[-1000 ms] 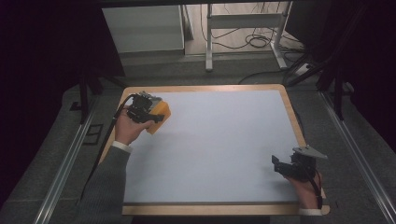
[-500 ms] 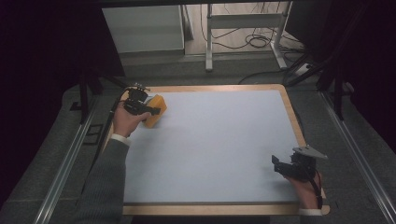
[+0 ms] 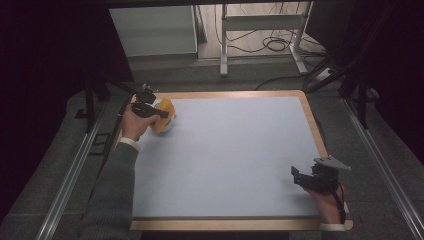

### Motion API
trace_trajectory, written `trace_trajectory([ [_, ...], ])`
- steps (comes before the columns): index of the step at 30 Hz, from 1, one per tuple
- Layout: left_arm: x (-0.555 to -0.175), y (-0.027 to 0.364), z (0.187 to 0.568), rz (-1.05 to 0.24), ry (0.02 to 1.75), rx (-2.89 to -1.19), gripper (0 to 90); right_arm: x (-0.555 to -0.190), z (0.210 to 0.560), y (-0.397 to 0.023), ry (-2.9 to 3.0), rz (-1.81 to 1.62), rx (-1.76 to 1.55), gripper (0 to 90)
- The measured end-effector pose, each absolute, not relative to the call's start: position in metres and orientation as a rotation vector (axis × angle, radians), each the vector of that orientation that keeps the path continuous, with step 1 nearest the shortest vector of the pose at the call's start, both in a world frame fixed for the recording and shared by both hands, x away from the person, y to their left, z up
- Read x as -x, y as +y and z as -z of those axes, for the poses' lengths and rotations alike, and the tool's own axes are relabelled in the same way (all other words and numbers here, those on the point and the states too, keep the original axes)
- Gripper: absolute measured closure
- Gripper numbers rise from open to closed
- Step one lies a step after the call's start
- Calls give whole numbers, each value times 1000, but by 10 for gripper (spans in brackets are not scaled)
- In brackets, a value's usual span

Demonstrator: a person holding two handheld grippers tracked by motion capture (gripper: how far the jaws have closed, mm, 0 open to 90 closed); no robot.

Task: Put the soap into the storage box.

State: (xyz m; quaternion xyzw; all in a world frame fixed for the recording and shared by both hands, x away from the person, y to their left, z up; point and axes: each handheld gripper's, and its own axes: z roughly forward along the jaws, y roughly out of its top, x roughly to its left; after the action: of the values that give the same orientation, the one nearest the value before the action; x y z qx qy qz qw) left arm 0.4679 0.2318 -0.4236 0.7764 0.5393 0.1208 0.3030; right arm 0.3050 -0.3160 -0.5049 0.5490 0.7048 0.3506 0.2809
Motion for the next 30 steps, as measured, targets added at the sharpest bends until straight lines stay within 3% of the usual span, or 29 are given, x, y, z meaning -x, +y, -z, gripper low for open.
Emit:
trace_trajectory([
  [30,-521,246,457,-318,1612,-1929,612,-309,511,-318,1901,-916,-1484,88],
])
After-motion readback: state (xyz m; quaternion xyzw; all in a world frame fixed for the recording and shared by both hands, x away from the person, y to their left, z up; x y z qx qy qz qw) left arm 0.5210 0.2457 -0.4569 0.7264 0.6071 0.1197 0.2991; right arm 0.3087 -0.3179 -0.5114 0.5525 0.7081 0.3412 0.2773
